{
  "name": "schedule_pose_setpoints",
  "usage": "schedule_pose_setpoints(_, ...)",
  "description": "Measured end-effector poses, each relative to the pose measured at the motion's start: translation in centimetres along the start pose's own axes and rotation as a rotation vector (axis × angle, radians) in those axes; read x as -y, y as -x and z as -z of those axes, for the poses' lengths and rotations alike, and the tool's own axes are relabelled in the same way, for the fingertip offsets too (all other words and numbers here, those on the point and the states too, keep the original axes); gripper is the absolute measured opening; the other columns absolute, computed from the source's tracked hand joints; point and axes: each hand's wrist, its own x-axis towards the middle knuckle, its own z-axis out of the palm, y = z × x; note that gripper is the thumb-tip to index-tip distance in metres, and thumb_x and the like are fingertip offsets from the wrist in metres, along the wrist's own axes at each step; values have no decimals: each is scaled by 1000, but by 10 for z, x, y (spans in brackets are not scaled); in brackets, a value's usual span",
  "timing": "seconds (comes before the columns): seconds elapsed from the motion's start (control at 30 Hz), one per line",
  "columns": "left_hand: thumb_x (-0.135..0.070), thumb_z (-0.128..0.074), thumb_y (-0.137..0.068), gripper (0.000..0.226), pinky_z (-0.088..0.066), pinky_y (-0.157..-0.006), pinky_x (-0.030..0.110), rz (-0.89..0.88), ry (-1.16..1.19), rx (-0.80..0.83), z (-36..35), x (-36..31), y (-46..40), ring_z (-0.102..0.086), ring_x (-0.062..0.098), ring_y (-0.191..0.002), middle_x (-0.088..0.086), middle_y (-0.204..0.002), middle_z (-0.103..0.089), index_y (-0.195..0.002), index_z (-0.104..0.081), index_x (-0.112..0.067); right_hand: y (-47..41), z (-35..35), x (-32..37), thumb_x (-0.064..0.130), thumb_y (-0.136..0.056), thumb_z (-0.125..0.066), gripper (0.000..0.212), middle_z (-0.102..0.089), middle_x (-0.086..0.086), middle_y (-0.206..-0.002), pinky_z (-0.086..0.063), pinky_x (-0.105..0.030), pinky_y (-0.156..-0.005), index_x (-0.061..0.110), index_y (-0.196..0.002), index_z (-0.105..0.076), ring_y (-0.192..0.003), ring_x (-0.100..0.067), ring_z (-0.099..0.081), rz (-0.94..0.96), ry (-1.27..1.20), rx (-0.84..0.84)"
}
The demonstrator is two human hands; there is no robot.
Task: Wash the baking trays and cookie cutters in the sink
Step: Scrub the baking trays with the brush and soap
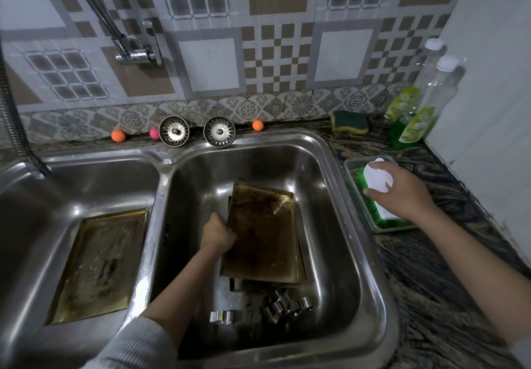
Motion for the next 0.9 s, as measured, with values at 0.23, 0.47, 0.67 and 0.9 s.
schedule_pose_setpoints(0.23, -6, -45, -96, 21, -41, -52, 20, -219, 319, -129, 1, -9, 35, -59, 14, -72, 1, -84, -59, -109, -43, -22, 19, 38, 44, 21, -79, -75, 49, -48, 0, -124, -46, -37, -80, 33, -122, -54, -103, -22, -51, 57, -251, -208)
schedule_pose_setpoints(0.47, -8, -45, -97, 28, -47, -60, 27, -340, 515, -217, -7, -15, 61, -61, 19, -80, 2, -102, -63, -106, -52, -33, 67, -29, 103, 25, -77, -75, 52, -51, 1, -117, -49, -25, -58, 45, -118, -50, -91, -17, -56, 247, -352, 62)
schedule_pose_setpoints(0.67, 0, -45, -95, 28, -50, -71, 22, -483, 577, -371, -3, -35, 97, -63, 4, -88, -16, -93, -64, -107, -55, -23, 68, -90, 128, 28, -79, -62, 69, -46, 0, -137, -46, -40, -95, 41, -138, -29, -126, -23, -44, 388, -180, 145)
schedule_pose_setpoints(0.9, 3, -47, -93, 28, -50, -73, 23, -580, 540, -451, 1, -46, 114, -61, 2, -85, -21, -95, -63, -106, -56, -20, 53, -82, 166, 33, -81, -63, 89, -44, -11, -139, -41, -38, -96, 22, -152, -11, -125, -28, -44, 330, -167, -50)
